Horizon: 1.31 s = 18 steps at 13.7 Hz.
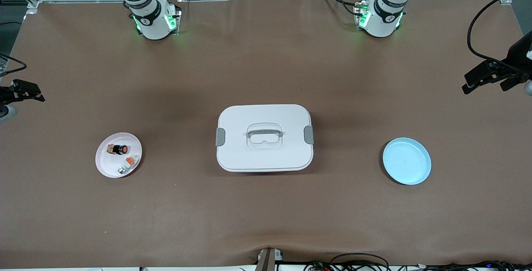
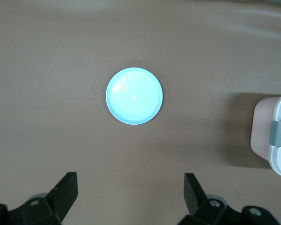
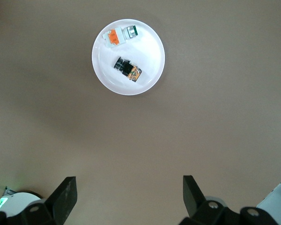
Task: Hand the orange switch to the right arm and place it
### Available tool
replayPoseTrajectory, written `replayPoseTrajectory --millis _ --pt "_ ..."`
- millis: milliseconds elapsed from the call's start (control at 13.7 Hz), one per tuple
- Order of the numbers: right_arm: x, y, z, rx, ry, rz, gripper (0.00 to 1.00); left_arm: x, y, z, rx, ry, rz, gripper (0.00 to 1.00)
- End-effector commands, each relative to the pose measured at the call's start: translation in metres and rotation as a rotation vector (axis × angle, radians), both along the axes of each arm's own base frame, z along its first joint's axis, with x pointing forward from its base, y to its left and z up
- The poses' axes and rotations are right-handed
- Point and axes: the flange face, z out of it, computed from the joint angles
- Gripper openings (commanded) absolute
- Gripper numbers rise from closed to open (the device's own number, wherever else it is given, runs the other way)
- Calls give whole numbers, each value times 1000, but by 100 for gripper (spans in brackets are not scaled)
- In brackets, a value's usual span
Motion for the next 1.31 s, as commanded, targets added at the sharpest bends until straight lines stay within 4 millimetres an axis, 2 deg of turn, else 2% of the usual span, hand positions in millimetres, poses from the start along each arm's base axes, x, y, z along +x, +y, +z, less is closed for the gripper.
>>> replayPoseTrajectory --millis 0,219,365,438,511,584,730,877,1023,1242 --pt "-4 8 19 10 -16 -24 100 -4 -5 9 4 -4 -24 100" --pt "-10 -2 48 13 -18 -69 100 -3 -5 12 4 -11 -24 100" --pt "-19 -7 73 30 -21 -237 100 -3 -5 12 4 -11 -24 100" --pt "-24 -6 92 25 -31 -284 100 -3 -5 12 4 -11 -26 100" --pt "-26 -7 102 23 -48 -297 100 -3 -3 12 4 -11 -23 100" --pt "-26 -8 104 26 -48 -298 100 -3 -3 12 4 -11 -23 100" --pt "-34 -5 122 27 -44 -298 100 -3 -6 12 4 -11 -26 100" --pt "-38 4 126 30 -18 -292 100 -3 -5 12 4 -11 -24 100" --pt "-46 19 139 30 -24 -275 100 -3 -5 11 4 -9 -24 100" --pt "-52 25 148 29 -35 -322 100 -3 -5 11 4 -9 -24 100"
